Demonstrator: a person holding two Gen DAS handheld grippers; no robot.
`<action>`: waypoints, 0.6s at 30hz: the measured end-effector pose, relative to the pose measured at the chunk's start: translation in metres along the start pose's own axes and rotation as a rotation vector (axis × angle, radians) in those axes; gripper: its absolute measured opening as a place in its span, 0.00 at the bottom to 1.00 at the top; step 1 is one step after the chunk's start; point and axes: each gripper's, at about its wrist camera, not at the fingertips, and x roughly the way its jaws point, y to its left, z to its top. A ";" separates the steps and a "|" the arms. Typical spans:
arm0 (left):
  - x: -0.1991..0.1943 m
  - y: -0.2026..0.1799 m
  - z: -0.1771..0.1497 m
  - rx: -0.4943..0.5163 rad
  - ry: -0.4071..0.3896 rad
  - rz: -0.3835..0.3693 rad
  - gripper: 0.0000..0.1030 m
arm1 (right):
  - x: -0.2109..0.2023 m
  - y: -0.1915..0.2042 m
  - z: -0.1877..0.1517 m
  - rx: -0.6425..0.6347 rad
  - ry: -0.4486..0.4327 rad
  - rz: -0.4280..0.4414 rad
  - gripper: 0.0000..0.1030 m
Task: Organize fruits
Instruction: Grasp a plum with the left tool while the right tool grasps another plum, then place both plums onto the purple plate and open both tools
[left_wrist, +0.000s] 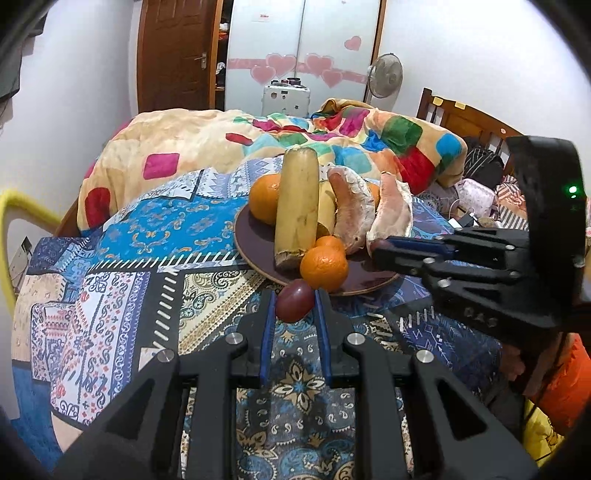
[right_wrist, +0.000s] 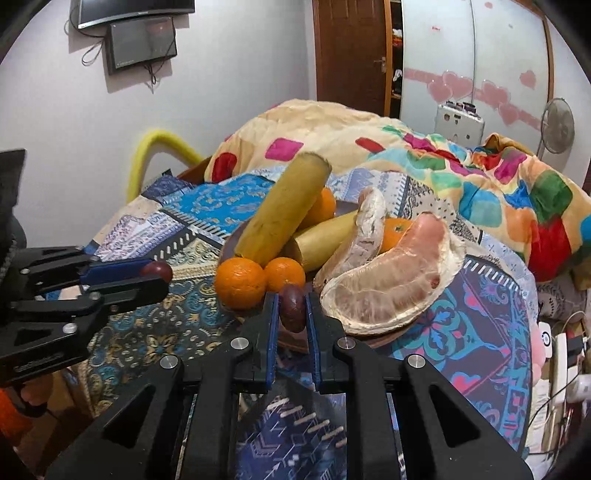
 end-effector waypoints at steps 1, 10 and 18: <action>0.001 -0.001 0.001 0.002 0.000 -0.001 0.20 | 0.003 0.000 0.000 -0.002 0.007 0.002 0.13; 0.006 -0.008 0.008 0.014 -0.001 -0.008 0.20 | -0.013 -0.004 0.002 0.006 -0.039 0.016 0.32; 0.013 -0.025 0.029 0.044 -0.014 -0.016 0.20 | -0.036 -0.023 0.004 0.042 -0.102 -0.016 0.32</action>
